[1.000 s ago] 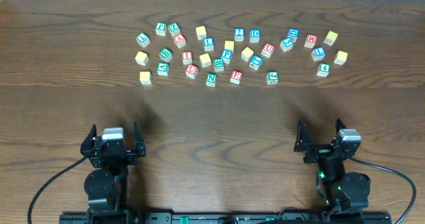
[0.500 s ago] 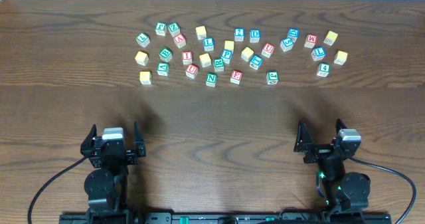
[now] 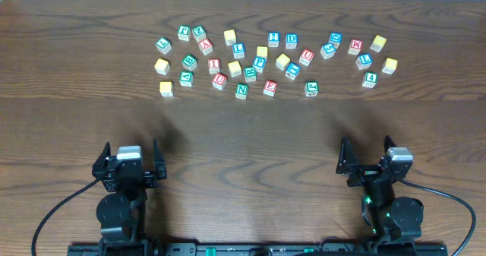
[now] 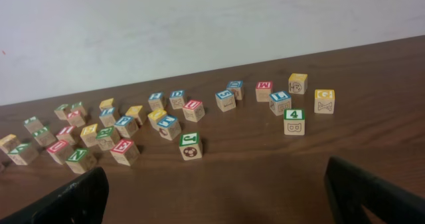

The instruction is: Spell out AI2

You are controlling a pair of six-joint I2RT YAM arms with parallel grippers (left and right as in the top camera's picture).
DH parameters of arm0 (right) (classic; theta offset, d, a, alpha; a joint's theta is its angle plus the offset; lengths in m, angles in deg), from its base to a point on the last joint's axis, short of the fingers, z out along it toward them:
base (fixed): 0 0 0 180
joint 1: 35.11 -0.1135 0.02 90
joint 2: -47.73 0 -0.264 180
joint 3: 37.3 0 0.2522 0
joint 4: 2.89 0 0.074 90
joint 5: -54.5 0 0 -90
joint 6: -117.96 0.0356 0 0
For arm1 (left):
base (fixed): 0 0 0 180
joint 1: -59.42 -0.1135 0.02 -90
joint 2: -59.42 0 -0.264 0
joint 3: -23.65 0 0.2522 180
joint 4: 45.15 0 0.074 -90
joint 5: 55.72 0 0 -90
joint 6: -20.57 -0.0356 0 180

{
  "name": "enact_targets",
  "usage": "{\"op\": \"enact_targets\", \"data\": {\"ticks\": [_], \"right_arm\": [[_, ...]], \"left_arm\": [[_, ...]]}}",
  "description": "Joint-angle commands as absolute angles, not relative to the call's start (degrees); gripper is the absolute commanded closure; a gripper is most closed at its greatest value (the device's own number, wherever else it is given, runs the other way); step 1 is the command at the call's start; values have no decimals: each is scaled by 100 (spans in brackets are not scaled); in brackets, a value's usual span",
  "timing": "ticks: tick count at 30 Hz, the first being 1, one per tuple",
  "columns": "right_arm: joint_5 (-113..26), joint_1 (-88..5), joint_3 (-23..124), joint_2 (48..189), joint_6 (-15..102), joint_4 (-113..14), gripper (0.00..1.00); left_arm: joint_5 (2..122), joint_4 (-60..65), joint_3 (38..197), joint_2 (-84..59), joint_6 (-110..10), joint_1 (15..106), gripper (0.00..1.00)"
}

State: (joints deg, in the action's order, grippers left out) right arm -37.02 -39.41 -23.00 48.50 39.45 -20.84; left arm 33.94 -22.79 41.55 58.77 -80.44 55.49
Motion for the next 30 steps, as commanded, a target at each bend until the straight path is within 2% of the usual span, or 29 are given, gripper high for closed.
{"op": "enact_targets", "data": {"ticks": [1,30], "right_arm": [[-3695,-3917,-2322,4848,3901,-2092,1],[-3304,-3917,-2322,4848,3879,-2066,1]], "left_arm": [[3346,-2261,3978,5880,-8120,5525,2],[3344,-2270,3978,5880,-8123,5525,2]]}}
